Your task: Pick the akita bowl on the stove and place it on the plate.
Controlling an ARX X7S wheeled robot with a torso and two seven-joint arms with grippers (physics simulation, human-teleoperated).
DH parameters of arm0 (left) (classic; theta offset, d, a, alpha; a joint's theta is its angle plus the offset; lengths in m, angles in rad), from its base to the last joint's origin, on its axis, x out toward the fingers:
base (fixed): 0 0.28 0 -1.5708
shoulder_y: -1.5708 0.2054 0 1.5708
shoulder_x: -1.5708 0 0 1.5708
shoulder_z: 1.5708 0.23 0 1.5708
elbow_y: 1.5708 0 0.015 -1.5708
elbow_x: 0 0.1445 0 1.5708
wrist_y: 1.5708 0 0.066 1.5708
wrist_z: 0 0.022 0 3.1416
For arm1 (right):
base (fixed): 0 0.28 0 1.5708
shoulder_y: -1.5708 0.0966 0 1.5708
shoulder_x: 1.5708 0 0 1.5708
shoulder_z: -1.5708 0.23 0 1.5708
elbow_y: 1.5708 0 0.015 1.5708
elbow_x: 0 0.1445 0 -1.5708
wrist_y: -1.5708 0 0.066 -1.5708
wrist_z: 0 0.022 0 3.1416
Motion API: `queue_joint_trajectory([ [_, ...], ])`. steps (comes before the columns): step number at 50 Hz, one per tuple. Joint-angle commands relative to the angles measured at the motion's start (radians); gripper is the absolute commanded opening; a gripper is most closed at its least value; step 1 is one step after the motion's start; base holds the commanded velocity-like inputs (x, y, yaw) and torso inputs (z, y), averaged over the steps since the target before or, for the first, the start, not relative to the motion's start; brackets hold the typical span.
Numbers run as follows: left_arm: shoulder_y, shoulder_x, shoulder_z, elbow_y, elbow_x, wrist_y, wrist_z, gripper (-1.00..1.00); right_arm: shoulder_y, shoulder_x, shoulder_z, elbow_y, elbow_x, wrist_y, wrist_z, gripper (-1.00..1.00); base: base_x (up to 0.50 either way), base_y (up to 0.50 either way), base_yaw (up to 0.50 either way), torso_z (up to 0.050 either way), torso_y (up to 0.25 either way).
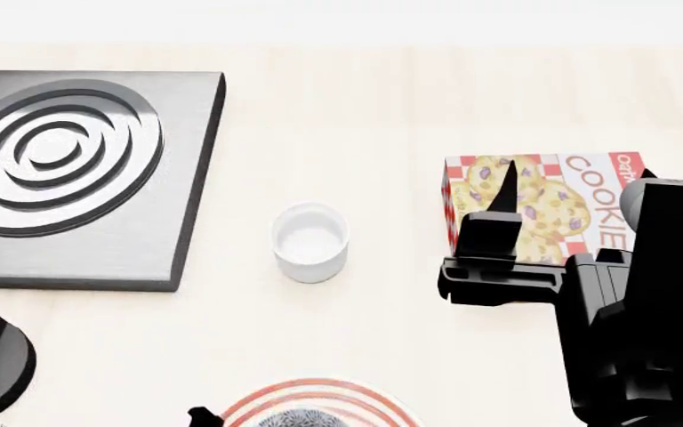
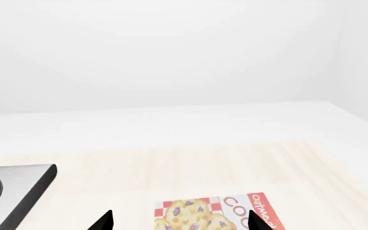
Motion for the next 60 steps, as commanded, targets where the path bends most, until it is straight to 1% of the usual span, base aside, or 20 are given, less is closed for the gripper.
queue_joint_trajectory([
  [1, 0.002, 0.004, 0.0, -0.002, 0.013, 0.006, -0.01, -1.0, 0.0, 0.003, -0.002, 0.002, 0.005, -0.004, 0.004, 1.0, 0.0, 0.0, 0.0, 0.0, 0.0],
  [13, 0.009, 0.008, 0.014, -0.002, 0.028, -0.015, -0.014, -1.0, -0.001, 0.006, -0.004, 0.003, 0.01, -0.007, 0.008, 1.0, 0.0, 0.0, 0.0, 0.0, 0.0],
  [14, 0.009, 0.009, 0.015, -0.004, 0.03, -0.015, -0.015, 1.0, -0.001, 0.006, -0.004, 0.003, 0.011, -0.006, 0.009, 1.0, 0.0, 0.0, 0.0, 0.0, 0.0],
  [34, 0.017, 0.01, 0.014, 0.015, 0.038, -0.034, -0.028, 1.0, -0.002, 0.011, -0.008, 0.004, 0.019, -0.012, 0.017, 1.0, 0.0, 0.0, 0.0, 0.0, 0.0],
  [42, 0.004, 0.015, -0.039, 0.051, -0.008, -0.049, -0.032, 1.0, -0.008, 0.014, -0.012, 0.009, 0.016, -0.024, 0.015, 1.0, 0.0, 0.0, 0.0, 0.0, 0.0],
  [52, -0.011, 0.013, -0.074, 0.077, -0.032, -0.056, -0.032, 1.0, -0.006, 0.017, -0.016, 0.013, 0.019, -0.026, 0.018, 1.0, 0.0, 0.0, 0.0, 0.0, 0.0],
  [60, -0.024, 0.032, -0.13, 0.09, -0.076, -0.067, -0.044, 1.0, -0.01, 0.019, -0.024, 0.019, 0.014, -0.039, 0.016, 1.0, 0.0, 0.0, 0.0, 0.0, 0.0],
])
